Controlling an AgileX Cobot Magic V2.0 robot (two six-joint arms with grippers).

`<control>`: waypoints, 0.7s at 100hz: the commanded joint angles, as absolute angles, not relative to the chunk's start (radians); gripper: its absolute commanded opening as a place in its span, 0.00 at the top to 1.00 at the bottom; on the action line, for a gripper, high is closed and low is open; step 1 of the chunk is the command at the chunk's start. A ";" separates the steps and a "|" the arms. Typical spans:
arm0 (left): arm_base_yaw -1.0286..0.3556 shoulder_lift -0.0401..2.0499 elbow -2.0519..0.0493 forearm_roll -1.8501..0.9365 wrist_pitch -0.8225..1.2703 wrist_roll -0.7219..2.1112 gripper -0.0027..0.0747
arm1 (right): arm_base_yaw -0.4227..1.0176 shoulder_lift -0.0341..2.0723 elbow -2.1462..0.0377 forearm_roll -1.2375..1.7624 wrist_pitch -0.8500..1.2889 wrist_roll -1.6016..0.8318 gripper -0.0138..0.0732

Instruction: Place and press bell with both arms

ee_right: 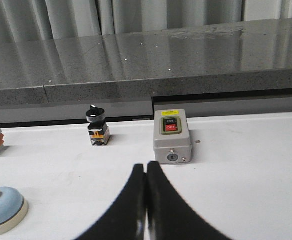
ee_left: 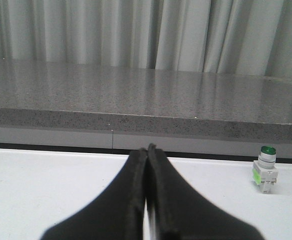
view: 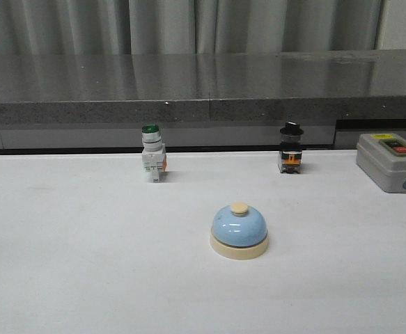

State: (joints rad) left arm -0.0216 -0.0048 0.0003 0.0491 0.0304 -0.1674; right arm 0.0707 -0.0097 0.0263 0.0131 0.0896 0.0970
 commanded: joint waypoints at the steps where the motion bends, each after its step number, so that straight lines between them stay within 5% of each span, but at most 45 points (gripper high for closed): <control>1: -0.022 -0.033 0.043 0.039 -0.058 -0.174 0.99 | 0.063 -0.025 0.012 0.011 0.005 0.093 0.91; 70: -0.022 -0.033 0.043 0.039 -0.058 -0.174 0.99 | 0.063 -0.025 0.011 0.011 -0.050 0.092 0.91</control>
State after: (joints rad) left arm -0.0216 -0.0048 0.0003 0.0477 0.0304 -0.1674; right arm 0.0707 -0.0097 0.0263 0.0131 0.0699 0.0970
